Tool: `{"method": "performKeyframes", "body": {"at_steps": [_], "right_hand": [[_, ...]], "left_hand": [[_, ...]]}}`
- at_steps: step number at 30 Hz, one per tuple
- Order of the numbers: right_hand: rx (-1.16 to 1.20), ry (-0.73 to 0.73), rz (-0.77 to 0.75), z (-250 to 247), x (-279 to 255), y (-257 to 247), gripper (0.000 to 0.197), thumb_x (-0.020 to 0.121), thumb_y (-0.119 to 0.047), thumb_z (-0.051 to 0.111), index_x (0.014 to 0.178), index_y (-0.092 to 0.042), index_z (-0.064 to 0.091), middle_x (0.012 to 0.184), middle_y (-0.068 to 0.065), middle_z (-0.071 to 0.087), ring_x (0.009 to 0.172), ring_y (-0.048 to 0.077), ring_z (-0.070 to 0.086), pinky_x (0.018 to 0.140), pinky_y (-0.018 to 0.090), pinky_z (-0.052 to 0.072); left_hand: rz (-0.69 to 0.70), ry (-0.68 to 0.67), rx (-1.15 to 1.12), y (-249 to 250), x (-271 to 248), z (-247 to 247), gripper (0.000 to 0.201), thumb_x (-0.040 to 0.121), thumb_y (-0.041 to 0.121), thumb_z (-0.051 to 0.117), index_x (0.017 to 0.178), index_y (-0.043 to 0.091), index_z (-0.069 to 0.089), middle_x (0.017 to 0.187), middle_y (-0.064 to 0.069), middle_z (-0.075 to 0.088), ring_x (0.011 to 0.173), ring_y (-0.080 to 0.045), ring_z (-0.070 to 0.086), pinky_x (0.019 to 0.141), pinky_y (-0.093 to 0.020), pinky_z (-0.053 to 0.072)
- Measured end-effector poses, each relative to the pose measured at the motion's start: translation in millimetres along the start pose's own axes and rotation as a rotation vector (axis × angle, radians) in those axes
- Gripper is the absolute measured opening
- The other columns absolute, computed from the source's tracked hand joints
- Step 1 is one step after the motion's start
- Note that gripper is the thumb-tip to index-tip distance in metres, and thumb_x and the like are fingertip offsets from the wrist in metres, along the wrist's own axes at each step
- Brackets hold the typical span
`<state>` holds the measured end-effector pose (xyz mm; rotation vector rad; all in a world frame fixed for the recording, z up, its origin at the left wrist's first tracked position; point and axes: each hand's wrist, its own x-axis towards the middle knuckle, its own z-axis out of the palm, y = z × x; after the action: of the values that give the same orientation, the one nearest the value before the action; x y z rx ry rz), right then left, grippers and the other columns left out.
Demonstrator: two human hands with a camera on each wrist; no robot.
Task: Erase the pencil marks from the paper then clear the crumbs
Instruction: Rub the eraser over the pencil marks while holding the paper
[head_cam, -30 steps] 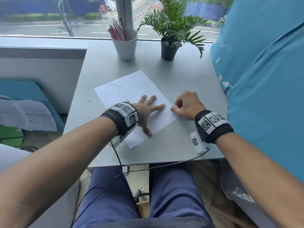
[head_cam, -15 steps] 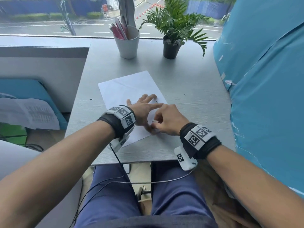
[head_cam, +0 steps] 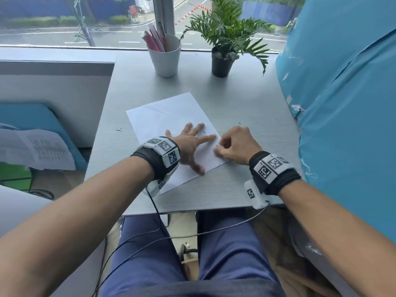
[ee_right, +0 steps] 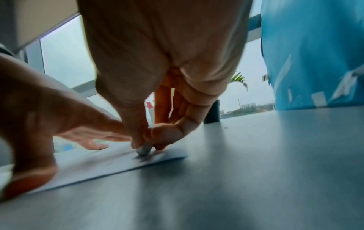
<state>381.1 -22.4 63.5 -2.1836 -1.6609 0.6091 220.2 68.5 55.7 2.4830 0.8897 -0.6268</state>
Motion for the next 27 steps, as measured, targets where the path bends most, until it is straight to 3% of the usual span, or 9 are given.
{"method": "performKeyframes", "body": {"at_steps": [3, 6, 12, 17, 21, 25, 27], "right_hand": [[-0.027, 0.024, -0.026, 0, 2, -11, 0.018, 0.075, -0.027, 0.078, 0.070, -0.010, 0.075, 0.070, 0.001, 0.070, 0.068, 0.014, 0.064, 0.068, 0.025, 0.053], [0.014, -0.045, -0.085, 14, -6, -25, 0.015, 0.074, -0.026, 0.079, 0.069, -0.012, 0.076, 0.068, 0.000, 0.071, 0.065, 0.012, 0.064, 0.064, 0.022, 0.050], [-0.017, 0.051, 0.059, -5, 9, 1, 0.019, 0.072, -0.029, 0.078, 0.069, -0.010, 0.075, 0.070, -0.001, 0.069, 0.065, 0.011, 0.062, 0.061, 0.020, 0.046], [0.050, -0.056, 0.005, 15, 3, -14, 0.015, 0.070, -0.028, 0.080, 0.066, -0.013, 0.076, 0.061, -0.002, 0.070, 0.054, 0.005, 0.060, 0.055, 0.015, 0.043], [-0.013, 0.046, 0.086, -7, 16, 3, 0.020, 0.071, -0.032, 0.079, 0.068, -0.013, 0.076, 0.068, 0.000, 0.071, 0.065, 0.012, 0.064, 0.062, 0.023, 0.051], [0.039, -0.061, -0.013, 11, 4, -18, 0.015, 0.071, -0.028, 0.079, 0.068, -0.013, 0.076, 0.065, -0.001, 0.071, 0.057, 0.008, 0.064, 0.060, 0.020, 0.053], [0.051, -0.062, 0.022, 9, 4, -10, 0.013, 0.070, -0.027, 0.079, 0.066, -0.015, 0.076, 0.064, 0.000, 0.072, 0.058, 0.008, 0.063, 0.058, 0.019, 0.050]], "left_hand": [[-0.007, -0.003, 0.004, 1, 0, 0, 0.121, 0.067, 0.062, 0.082, 0.153, 0.053, -0.002, 0.162, 0.012, -0.027, 0.149, -0.023, -0.026, 0.105, -0.082, 0.003], [-0.003, -0.004, 0.012, 0, 1, -1, 0.120, 0.066, 0.063, 0.081, 0.153, 0.052, -0.001, 0.162, 0.011, -0.027, 0.149, -0.023, -0.025, 0.104, -0.082, 0.005], [-0.013, -0.015, 0.003, 2, 0, 0, 0.121, 0.068, 0.061, 0.081, 0.153, 0.053, -0.004, 0.162, 0.011, -0.027, 0.149, -0.024, -0.026, 0.104, -0.082, 0.005], [0.001, -0.012, 0.014, 0, 2, 1, 0.120, 0.067, 0.064, 0.081, 0.153, 0.052, -0.003, 0.162, 0.011, -0.028, 0.149, -0.024, -0.025, 0.104, -0.082, 0.005], [-0.011, -0.015, 0.002, 1, 1, 0, 0.121, 0.068, 0.062, 0.081, 0.153, 0.053, -0.005, 0.162, 0.012, -0.028, 0.149, -0.023, -0.026, 0.104, -0.081, 0.004], [-0.004, -0.013, 0.014, 1, 3, 1, 0.122, 0.066, 0.064, 0.081, 0.153, 0.052, -0.004, 0.162, 0.011, -0.028, 0.149, -0.024, -0.026, 0.103, -0.082, 0.004], [0.001, -0.012, 0.020, 0, 3, 0, 0.122, 0.066, 0.064, 0.081, 0.153, 0.052, -0.004, 0.162, 0.011, -0.028, 0.149, -0.025, -0.025, 0.103, -0.083, 0.005]]}}
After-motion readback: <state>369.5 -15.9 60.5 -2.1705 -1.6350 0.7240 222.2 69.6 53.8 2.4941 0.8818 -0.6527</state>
